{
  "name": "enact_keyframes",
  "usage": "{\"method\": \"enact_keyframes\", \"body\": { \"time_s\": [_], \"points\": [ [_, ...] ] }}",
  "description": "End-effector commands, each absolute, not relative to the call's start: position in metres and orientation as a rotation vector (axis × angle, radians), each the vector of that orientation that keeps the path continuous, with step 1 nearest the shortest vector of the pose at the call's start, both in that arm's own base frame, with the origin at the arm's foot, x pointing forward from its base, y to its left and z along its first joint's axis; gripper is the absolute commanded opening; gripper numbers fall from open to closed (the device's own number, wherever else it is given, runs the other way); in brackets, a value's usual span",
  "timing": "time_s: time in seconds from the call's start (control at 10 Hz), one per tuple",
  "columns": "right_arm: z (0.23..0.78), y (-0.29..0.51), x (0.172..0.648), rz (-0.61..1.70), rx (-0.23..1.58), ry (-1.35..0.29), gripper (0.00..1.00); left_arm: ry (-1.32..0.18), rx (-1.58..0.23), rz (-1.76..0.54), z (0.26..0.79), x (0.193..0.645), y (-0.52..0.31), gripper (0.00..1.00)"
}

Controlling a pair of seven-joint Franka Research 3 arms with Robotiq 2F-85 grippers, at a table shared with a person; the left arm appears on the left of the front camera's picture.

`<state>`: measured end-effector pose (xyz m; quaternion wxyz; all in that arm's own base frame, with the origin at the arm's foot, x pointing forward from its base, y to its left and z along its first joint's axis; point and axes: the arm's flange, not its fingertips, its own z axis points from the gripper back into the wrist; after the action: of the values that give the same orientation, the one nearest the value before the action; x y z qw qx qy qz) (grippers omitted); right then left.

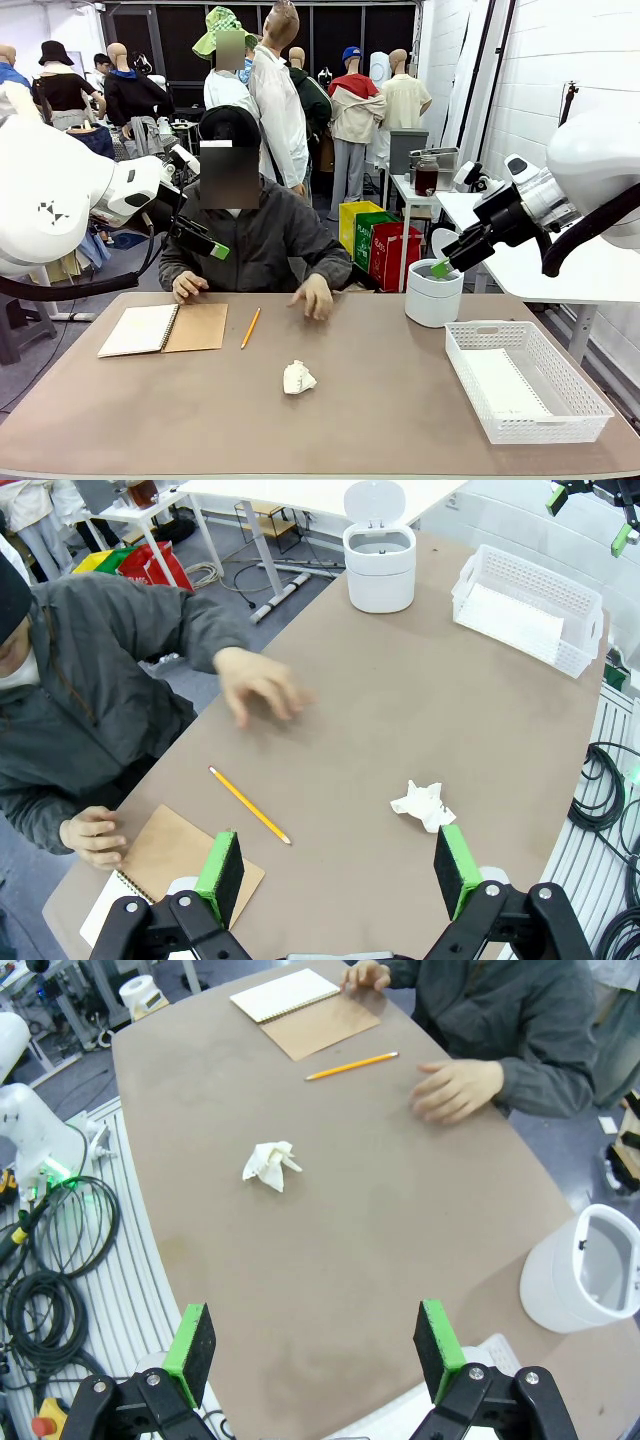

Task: Sort the paper based on its condition.
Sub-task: If a person hands you a paper, place it in the Organizing basket , and if it's crumpled, put it in the Trash can.

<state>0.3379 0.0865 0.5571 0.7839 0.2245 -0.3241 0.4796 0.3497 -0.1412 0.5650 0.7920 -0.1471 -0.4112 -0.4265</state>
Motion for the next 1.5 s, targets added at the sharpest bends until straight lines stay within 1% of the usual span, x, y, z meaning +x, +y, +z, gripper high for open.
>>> {"method": "enact_keyframes", "body": {
  "time_s": [0.0,0.5,0.9,1.3,1.4],
  "points": [
    [0.557,0.095,0.338,1.053,0.473,-0.682,1.00,-0.877,-0.326,-0.911,0.564,0.350,-0.141,1.00],
    [0.558,0.166,0.353,1.147,0.391,-0.567,1.00,-0.877,-0.326,-0.911,0.564,0.350,-0.141,1.00],
    [0.543,0.232,0.366,1.257,0.299,-0.460,1.00,-0.877,-0.326,-0.911,0.564,0.350,-0.141,1.00],
    [0.531,0.244,0.370,1.278,0.245,-0.425,1.00,-0.877,-0.326,-0.911,0.564,0.350,-0.141,1.00],
    [0.528,0.245,0.367,1.293,0.281,-0.427,1.00,-0.877,-0.326,-0.911,0.564,0.350,-0.141,1.00]
  ]
}}
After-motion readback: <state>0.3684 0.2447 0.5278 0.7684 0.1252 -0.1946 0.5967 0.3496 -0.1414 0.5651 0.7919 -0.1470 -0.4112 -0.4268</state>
